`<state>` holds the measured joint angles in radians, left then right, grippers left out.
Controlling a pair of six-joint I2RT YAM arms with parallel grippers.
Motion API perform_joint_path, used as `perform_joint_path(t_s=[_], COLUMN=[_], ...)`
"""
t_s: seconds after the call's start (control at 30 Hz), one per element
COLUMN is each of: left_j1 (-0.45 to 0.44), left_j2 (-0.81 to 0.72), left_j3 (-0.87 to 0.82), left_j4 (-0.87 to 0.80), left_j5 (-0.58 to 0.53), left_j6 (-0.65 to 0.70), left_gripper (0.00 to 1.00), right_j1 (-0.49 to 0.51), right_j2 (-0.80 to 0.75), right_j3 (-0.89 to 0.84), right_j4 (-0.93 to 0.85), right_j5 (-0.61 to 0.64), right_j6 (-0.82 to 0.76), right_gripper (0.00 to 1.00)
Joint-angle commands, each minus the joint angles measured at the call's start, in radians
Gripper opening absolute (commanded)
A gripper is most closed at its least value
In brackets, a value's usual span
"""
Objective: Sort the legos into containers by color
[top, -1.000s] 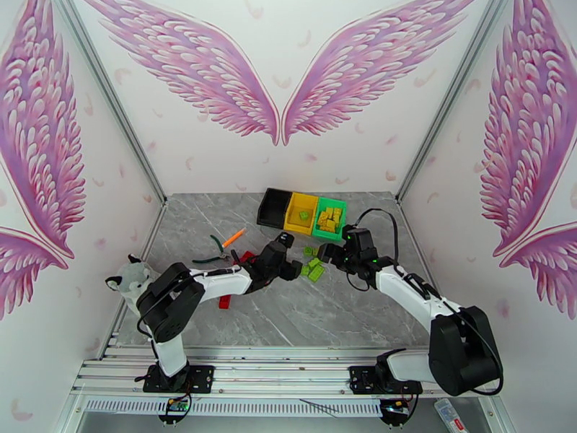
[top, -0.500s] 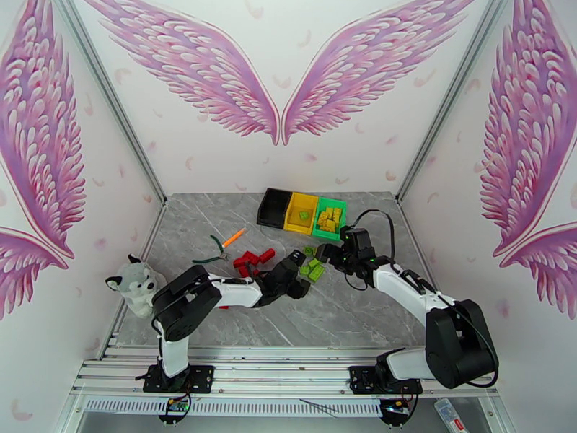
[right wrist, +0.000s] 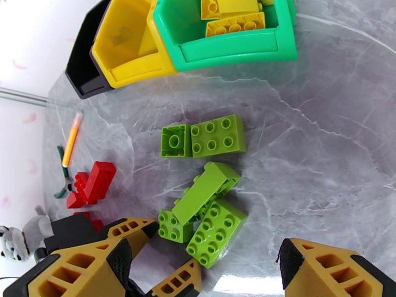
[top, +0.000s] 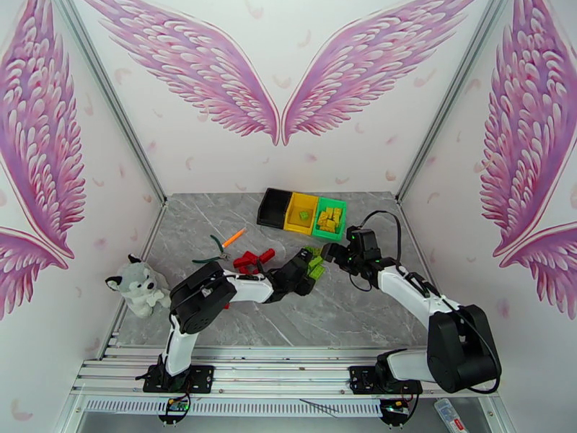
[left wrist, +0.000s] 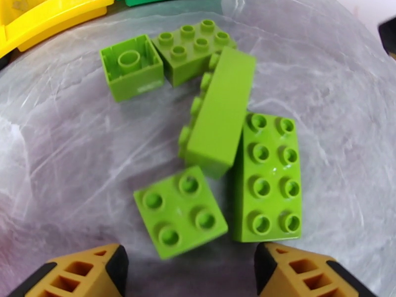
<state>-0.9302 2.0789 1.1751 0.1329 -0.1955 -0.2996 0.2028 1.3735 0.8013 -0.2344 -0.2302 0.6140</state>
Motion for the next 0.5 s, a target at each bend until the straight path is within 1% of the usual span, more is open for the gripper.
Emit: perform_joint_path(t_s=[0.0, 0.13, 0.2, 0.33, 0.47], left_j1=[0.0, 0.0, 0.0, -0.002, -0.009], left_j2=[0.059, 0.098, 0.101, 0.074, 0.014], left_j3=[0.071, 0.148, 0.156, 0.134, 0.058], left_j4=[-0.069, -0.109, -0.118, -0.116, -0.088], left_j5=[-0.004, -0.028, -0.038, -0.041, -0.047], left_j6=[-0.015, -0.027, -0.034, -0.038, -0.05], left_gripper=[0.66, 0.6, 0.56, 0.48, 0.35], right_j1=[-0.01, -0.014, -0.017, -0.017, -0.019], right_j2=[-0.024, -0.027, -0.028, -0.029, -0.03], right_j3=[-0.016, -0.017, -0.017, -0.018, -0.022], right_j4=[0.013, 0.015, 0.015, 0.014, 0.018], right_j5=[-0.017, -0.021, -0.024, -0.026, -0.025], right_j6=[0.019, 0.023, 0.024, 0.026, 0.028], right_gripper=[0.85, 0.85, 0.85, 0.85, 0.85])
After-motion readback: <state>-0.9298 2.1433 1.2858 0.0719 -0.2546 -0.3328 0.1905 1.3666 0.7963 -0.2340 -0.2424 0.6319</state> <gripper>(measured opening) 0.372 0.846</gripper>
